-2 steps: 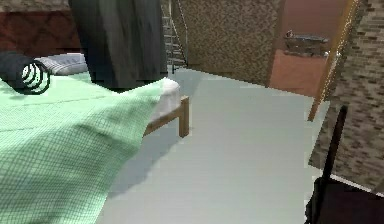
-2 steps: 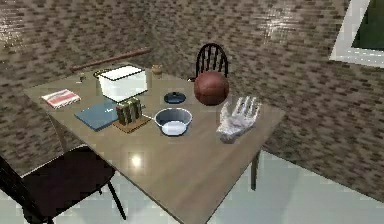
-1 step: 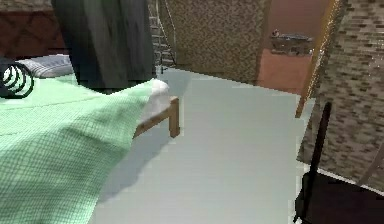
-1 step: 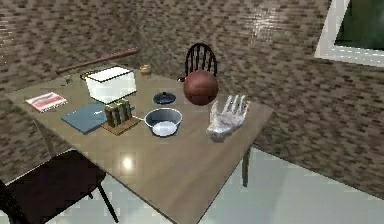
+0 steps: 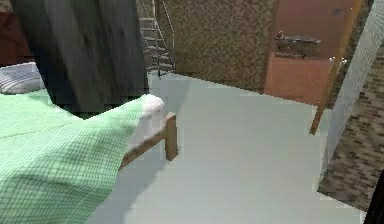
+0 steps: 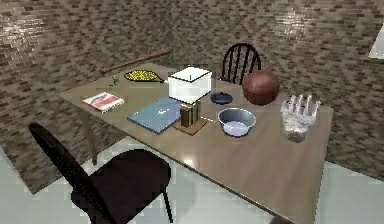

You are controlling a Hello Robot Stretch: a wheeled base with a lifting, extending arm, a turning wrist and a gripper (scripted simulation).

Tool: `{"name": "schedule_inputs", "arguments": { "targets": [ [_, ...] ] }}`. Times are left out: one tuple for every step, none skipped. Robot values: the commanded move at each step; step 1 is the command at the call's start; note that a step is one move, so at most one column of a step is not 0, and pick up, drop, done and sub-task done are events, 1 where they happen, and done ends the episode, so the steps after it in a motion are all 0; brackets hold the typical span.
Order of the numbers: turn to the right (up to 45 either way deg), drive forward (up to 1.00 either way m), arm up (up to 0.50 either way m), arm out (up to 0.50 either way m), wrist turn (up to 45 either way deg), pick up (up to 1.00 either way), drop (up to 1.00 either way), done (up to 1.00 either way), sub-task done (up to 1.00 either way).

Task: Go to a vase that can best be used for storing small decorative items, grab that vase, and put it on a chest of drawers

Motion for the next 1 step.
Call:
{"name": "schedule_inputs", "arguments": {
  "targets": [
    [45.0, 0.00, 0.00, 0.00, 0.0, 0.00, 0.00, 0.00, 0.00]
  ]
}}
